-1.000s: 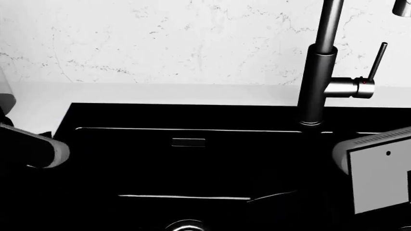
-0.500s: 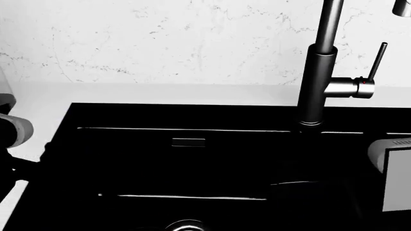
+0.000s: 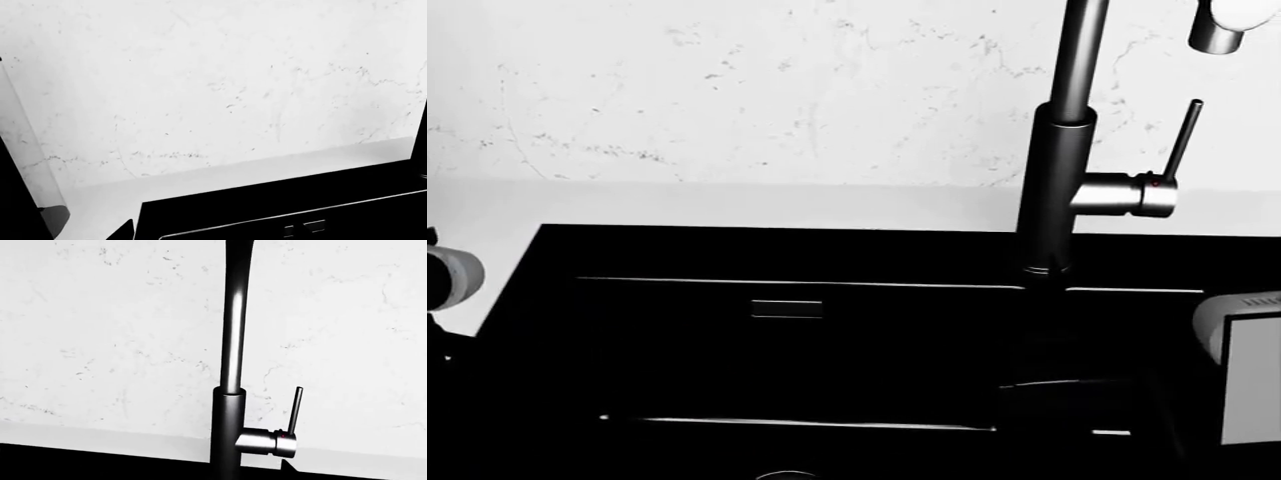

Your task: Pick the pan and sponge and place them into the sink. Then turn on the water.

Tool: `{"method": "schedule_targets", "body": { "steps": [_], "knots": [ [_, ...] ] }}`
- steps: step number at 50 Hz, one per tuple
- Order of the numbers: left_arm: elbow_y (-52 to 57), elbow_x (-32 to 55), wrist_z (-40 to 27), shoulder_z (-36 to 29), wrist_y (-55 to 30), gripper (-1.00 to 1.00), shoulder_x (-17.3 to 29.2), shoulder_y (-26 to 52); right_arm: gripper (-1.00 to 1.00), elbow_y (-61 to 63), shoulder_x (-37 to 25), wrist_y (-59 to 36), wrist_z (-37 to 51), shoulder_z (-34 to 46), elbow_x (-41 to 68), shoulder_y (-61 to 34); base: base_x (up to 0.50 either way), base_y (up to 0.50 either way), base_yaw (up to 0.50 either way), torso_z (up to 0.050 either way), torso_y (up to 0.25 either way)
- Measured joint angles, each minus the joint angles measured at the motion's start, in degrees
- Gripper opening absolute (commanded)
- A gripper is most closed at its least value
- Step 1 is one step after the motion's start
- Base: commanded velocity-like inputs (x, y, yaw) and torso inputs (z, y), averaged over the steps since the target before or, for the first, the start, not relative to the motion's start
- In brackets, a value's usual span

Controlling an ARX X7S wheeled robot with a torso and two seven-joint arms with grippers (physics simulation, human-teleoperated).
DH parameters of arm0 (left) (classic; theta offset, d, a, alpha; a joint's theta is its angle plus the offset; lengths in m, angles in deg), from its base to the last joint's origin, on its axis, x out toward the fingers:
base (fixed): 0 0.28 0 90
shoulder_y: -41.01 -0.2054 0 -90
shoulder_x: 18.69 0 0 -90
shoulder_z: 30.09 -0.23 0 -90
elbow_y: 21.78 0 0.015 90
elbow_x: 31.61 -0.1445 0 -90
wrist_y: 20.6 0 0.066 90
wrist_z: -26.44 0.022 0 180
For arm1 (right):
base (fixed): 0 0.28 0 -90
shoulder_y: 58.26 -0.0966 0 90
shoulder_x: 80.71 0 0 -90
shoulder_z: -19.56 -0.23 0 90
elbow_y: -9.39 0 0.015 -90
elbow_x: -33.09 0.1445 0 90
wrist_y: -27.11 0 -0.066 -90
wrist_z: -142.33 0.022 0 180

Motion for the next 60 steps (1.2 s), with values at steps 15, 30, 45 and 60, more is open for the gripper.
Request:
{"method": "schedule_targets", "body": {
  "steps": [15, 30, 45, 60],
  "knots": [
    [-0.38, -0.73, 0.01, -0.2, 0.81, 1.0, 0.24, -0.56, 1.0, -0.13, 0.3, 1.2, 0.58, -0.82, -0.25, 1.88, 0.06, -0.26, 0.0, 0.0, 0.0],
    [-0.33, -0.64, -0.11, -0.5, 1.08, 1.0, 0.28, -0.53, 1.0, -0.01, -0.19, 1.64, 0.92, -1.73, -0.01, 3.13, 0.0, -0.35, 0.0, 0.0, 0.0],
    [-0.63, -0.82, -0.06, -0.86, 1.52, 1.0, 0.23, -0.5, 1.0, -0.19, -0.19, 1.61, 0.87, -1.63, 0.05, 3.18, 0.0, -0.14, 0.0, 0.0, 0.0],
    [-1.09, -1.28, 0.03, -1.3, 2.3, 1.0, 0.02, -0.86, 1.0, -0.72, 0.16, 1.87, 0.63, -1.35, -0.26, 3.35, 0.0, -0.11, 0.0, 0.0, 0.0]
  ]
}}
